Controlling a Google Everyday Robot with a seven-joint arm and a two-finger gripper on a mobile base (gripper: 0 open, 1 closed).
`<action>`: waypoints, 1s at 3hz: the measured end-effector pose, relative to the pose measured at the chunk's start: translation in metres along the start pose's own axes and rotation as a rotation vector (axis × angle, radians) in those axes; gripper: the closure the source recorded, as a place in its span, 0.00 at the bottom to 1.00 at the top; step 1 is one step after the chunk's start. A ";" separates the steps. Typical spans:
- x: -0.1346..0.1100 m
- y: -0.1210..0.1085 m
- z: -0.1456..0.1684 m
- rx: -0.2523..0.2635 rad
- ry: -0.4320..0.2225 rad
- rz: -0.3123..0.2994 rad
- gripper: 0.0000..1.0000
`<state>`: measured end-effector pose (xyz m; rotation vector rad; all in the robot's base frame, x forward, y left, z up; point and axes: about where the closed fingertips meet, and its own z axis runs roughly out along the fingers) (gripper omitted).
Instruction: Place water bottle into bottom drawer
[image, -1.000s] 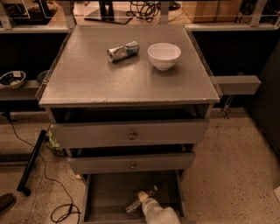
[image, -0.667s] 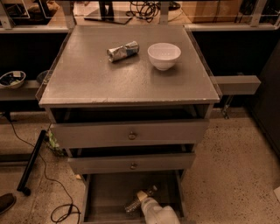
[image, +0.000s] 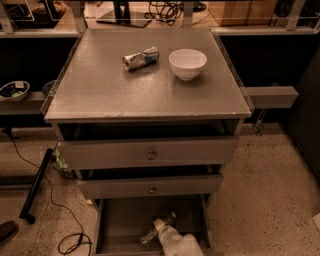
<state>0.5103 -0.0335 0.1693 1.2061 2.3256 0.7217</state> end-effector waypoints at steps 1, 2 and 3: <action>0.009 0.001 0.009 0.010 0.033 -0.008 1.00; 0.016 0.002 0.018 0.021 0.054 -0.018 1.00; 0.021 0.004 0.022 0.023 0.066 -0.030 1.00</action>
Offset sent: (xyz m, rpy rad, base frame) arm 0.0098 0.0242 -0.0186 0.0077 0.0534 0.0664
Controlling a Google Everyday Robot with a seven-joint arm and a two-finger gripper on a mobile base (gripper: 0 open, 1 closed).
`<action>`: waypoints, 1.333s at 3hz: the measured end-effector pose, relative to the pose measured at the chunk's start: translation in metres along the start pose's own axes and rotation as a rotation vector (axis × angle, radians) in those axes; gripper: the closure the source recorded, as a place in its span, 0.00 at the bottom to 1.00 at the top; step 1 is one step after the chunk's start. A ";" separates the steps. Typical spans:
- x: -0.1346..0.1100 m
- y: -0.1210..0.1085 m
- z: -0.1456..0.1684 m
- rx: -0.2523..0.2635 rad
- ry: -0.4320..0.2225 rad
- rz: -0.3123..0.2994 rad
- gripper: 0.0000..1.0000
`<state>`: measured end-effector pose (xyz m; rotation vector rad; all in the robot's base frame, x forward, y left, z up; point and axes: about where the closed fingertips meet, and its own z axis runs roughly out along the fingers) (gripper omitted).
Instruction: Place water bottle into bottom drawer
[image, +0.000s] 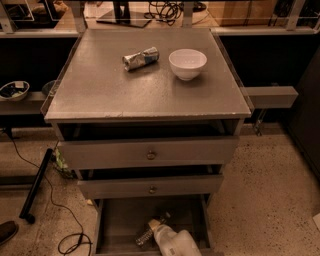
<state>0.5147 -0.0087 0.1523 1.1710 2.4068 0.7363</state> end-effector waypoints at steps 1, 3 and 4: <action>0.006 0.002 0.005 0.004 0.012 -0.013 1.00; 0.009 0.001 0.009 0.012 0.019 -0.016 0.83; 0.009 0.001 0.009 0.012 0.019 -0.016 0.52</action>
Offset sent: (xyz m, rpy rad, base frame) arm 0.0041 0.0096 -0.0033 -0.0142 0.0032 0.0357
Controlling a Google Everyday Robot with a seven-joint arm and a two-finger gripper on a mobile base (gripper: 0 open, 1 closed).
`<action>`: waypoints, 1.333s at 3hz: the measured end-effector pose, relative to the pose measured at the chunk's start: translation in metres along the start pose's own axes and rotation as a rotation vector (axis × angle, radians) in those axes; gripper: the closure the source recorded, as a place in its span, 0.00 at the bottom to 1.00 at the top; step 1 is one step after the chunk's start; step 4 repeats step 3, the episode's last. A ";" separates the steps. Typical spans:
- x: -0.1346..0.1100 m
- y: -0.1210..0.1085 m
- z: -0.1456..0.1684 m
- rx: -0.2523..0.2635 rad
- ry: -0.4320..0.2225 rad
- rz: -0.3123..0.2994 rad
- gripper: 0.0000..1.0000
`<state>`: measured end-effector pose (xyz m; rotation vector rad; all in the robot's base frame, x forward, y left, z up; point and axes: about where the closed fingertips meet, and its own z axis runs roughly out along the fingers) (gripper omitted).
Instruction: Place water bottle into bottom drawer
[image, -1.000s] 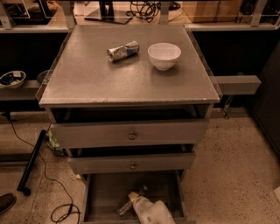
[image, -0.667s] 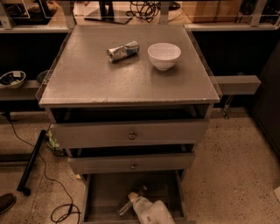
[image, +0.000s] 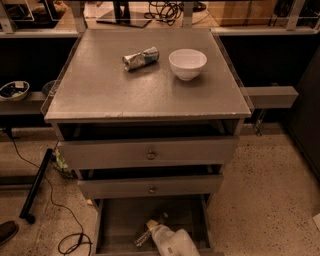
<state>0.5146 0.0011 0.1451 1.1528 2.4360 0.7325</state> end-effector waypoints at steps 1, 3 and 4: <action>0.000 0.000 0.000 0.000 0.000 0.000 0.29; 0.000 0.000 0.000 0.000 0.000 0.000 0.00; 0.000 0.000 0.000 0.000 0.000 0.000 0.00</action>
Offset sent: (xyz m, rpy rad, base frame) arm 0.0000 0.0000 0.0000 0.0000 0.0000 0.0000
